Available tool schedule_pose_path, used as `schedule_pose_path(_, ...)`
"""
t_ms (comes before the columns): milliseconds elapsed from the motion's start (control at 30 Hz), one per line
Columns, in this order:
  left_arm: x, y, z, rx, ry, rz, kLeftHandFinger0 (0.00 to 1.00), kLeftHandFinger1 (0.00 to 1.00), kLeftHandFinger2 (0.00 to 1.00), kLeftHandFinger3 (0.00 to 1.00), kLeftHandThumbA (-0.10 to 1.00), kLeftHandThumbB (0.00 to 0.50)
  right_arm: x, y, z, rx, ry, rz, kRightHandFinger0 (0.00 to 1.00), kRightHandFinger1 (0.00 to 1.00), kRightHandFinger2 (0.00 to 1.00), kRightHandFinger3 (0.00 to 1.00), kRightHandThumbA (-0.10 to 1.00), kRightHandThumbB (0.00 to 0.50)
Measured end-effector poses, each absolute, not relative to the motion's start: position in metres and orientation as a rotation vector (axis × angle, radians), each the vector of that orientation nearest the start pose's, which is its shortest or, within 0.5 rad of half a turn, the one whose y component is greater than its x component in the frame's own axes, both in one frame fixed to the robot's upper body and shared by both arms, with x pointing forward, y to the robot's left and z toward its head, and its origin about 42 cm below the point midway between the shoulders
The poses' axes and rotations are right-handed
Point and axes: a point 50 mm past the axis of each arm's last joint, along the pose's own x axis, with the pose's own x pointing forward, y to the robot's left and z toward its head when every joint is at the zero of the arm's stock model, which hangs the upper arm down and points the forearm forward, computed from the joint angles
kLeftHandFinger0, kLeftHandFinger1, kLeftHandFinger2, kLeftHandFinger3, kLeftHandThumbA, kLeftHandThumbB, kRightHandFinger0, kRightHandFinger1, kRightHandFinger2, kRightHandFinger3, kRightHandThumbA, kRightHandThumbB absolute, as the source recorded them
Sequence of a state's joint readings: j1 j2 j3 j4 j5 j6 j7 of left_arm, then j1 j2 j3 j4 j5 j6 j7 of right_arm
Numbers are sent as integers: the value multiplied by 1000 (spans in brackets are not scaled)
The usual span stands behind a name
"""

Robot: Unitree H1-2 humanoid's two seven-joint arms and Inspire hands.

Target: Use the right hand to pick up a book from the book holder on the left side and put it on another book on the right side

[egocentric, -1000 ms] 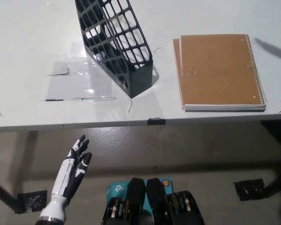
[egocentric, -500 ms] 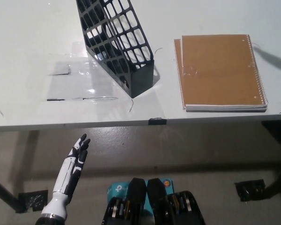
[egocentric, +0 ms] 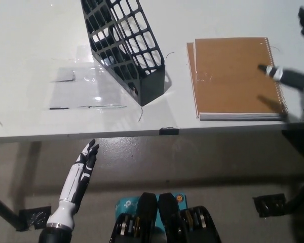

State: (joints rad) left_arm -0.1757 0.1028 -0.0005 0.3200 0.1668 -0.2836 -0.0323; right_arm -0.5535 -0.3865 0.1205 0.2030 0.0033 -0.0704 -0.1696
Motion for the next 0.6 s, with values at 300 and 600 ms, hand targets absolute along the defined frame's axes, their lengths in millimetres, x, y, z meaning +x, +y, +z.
schedule_pose_path(300, 345, 231, 86, 262, -148, -106, 1000, 1000, 1000, 1000, 1000, 202, 376, -253, 261, -298, -552, 24, 1000, 1000, 1000, 1000, 1000, 472)
schedule_pose_path(600, 350, 239, 94, 265, -173, -122, 1000, 1000, 1000, 1000, 1000, 207, 328, -224, 253, -198, -659, 59, 1000, 1000, 1000, 1000, 1000, 322)
